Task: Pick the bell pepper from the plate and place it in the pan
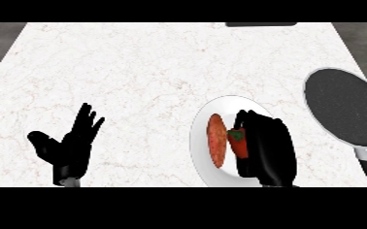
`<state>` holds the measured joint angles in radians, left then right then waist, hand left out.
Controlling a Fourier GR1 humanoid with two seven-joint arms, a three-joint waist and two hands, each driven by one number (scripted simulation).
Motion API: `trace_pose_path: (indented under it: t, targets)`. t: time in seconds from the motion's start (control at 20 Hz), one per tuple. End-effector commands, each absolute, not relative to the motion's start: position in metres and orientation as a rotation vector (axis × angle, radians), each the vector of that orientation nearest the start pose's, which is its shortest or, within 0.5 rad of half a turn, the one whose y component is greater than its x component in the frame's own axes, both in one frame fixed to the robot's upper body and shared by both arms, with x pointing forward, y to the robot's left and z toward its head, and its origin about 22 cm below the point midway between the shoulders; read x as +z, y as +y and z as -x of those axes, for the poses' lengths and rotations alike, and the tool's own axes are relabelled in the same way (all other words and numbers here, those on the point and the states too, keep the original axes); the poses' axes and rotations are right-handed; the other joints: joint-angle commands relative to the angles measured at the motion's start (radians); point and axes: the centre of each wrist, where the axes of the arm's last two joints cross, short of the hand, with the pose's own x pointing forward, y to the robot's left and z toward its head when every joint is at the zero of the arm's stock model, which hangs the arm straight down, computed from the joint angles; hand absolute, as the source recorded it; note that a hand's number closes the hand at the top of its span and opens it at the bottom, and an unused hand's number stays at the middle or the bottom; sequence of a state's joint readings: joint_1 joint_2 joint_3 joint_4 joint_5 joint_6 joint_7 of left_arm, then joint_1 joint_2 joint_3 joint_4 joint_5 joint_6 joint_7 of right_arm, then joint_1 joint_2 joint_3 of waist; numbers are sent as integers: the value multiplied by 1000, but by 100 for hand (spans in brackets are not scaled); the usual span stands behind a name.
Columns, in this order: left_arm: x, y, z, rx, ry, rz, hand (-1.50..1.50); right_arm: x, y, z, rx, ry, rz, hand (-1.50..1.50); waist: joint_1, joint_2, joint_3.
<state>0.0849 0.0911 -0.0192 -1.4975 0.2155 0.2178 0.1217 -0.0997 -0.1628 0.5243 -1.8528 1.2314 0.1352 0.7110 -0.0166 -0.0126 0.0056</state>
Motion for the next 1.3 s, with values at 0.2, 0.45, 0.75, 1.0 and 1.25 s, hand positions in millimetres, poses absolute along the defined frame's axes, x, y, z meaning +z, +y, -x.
trace_pose_path:
  t: [0.2,0.45,0.75,1.0,1.25]
  targets:
    - [-43,251,-207,268,-1221,-68,0,148,-136,-186,662,-1378,1311,150,12,9,-6]
    - [-37,244,-233,260,-1222,-76,0,167,-173,-194,609,-1338,1313,150,13,13,-6]
    - [-43,246,-221,271,-1224,-66,0,173,-213,-225,481,-1364,1258,150,19,14,-5]
    - [-43,246,-214,280,-1239,-69,0,138,-274,-254,437,-1339,1379,150,21,15,-4]
    - [-39,254,-228,266,-1234,-71,0,141,-334,-299,417,-1298,1417,150,28,19,-5]
